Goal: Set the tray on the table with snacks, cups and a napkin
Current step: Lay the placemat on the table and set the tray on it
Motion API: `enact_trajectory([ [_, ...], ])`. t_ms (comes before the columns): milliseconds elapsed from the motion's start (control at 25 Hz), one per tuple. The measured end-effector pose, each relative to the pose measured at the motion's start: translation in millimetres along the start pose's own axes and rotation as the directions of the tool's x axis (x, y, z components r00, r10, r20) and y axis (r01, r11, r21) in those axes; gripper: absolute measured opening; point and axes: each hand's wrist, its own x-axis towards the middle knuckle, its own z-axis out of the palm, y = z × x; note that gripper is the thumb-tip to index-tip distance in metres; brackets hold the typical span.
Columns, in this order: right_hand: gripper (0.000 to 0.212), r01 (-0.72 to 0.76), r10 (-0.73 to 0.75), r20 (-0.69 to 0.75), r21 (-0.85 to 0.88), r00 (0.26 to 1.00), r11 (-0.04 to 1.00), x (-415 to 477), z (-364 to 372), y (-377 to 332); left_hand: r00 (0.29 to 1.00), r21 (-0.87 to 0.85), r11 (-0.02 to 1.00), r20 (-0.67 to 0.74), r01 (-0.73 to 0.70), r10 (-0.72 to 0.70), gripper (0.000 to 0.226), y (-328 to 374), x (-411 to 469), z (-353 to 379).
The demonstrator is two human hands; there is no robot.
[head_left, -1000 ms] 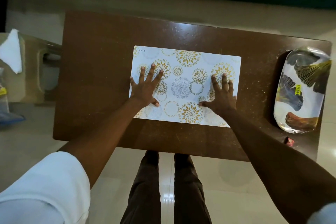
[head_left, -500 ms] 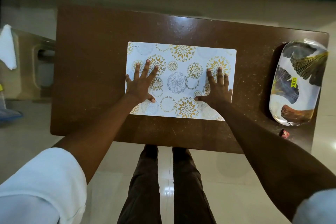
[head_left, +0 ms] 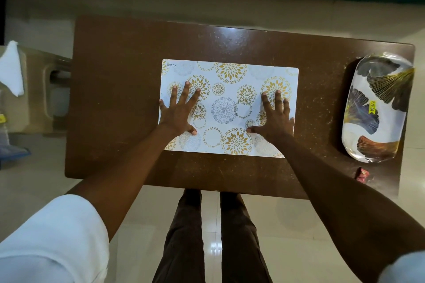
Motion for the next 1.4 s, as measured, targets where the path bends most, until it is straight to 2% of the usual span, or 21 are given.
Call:
enact_trajectory([
  [240, 0.130, -0.017, 0.015, 0.076, 0.028, 0.997, 0.999, -5.3, -12.3, 3.4, 0.999, -0.014, 1.000, 0.029, -0.027, 0.027, 0.149, 0.0, 3.2, -8.6],
  [360, 0.128, 0.003, -0.005, 0.067, 0.027, 0.998, 1.000, -9.0, -19.5, 12.9, 0.999, -0.035, 0.999, 0.048, 0.004, -0.002, 0.151, 6.1, 2.9, -13.1],
  [440, 0.118, 0.028, -0.029, 0.005, 0.012, 1.000, 1.000, -12.9, -21.4, 13.0, 0.999, -0.090, 0.995, 0.033, 0.033, -0.030, 0.146, 14.9, 2.7, -19.5],
  [520, 0.099, 0.001, 0.006, -0.134, 0.054, 0.991, 0.999, -20.2, -24.3, 22.9, 1.000, -0.130, 0.992, 0.010, 0.003, -0.002, 0.140, 41.4, 8.8, -32.5],
  [600, 0.079, -0.128, 0.197, -0.272, 0.251, 0.942, 0.960, -34.4, -27.0, 47.4, 0.997, -0.155, 0.986, -0.040, -0.069, 0.063, 0.135, 84.1, 28.0, -51.6],
  [680, 0.066, -0.264, 0.482, -0.367, 0.506, 0.795, 0.821, -50.1, -34.4, 87.4, 0.988, -0.198, 0.969, -0.078, -0.145, 0.132, 0.128, 143.0, 55.0, -75.5],
  [760, 0.061, -0.328, 0.730, -0.378, 0.710, 0.569, 0.624, -64.7, -48.0, 132.1, 0.975, -0.301, 0.929, -0.113, -0.216, 0.190, 0.118, 208.4, 81.5, -100.7],
  [840, 0.067, -0.339, 0.901, -0.226, 0.870, 0.370, 0.358, -82.3, -61.1, 187.8, 0.963, -0.412, 0.871, -0.123, -0.268, 0.238, 0.106, 284.3, 106.5, -123.0],
  [920, 0.064, -0.319, 0.969, -0.050, 0.939, 0.241, 0.127, -96.8, -60.2, 240.1, 0.946, -0.479, 0.819, -0.101, -0.317, 0.307, 0.100, 350.1, 131.2, -138.5],
  [1000, 0.058, -0.279, 0.976, 0.058, 0.960, 0.208, 0.003, -104.9, -47.7, 275.4, 0.894, -0.466, 0.769, -0.136, -0.439, 0.427, 0.098, 399.7, 155.9, -150.3],
  [1080, 0.055, -0.171, 0.952, 0.201, 0.972, 0.231, -0.164, -105.6, -33.1, 288.7, 0.828, -0.330, 0.761, -0.167, -0.559, 0.536, 0.085, 440.3, 178.0, -164.7],
  [1160, 0.043, -0.102, 0.919, 0.309, 0.951, 0.246, -0.293, -101.0, -20.4, 286.8, 0.797, -0.185, 0.776, -0.168, -0.603, 0.580, 0.077, 477.3, 199.7, -179.7],
  [1280, 0.032, -0.091, 0.884, 0.391, 0.920, 0.258, -0.380, -90.3, -2.9, 276.8, 0.809, -0.046, 0.809, -0.082, -0.586, 0.582, 0.065, 520.4, 228.2, -188.3],
  [1400, 0.031, -0.104, 0.874, 0.413, 0.910, 0.254, -0.400, -75.0, 12.8, 272.8, 0.795, 0.040, 0.796, -0.045, -0.603, 0.605, 0.053, 548.7, 254.7, -175.8],
])
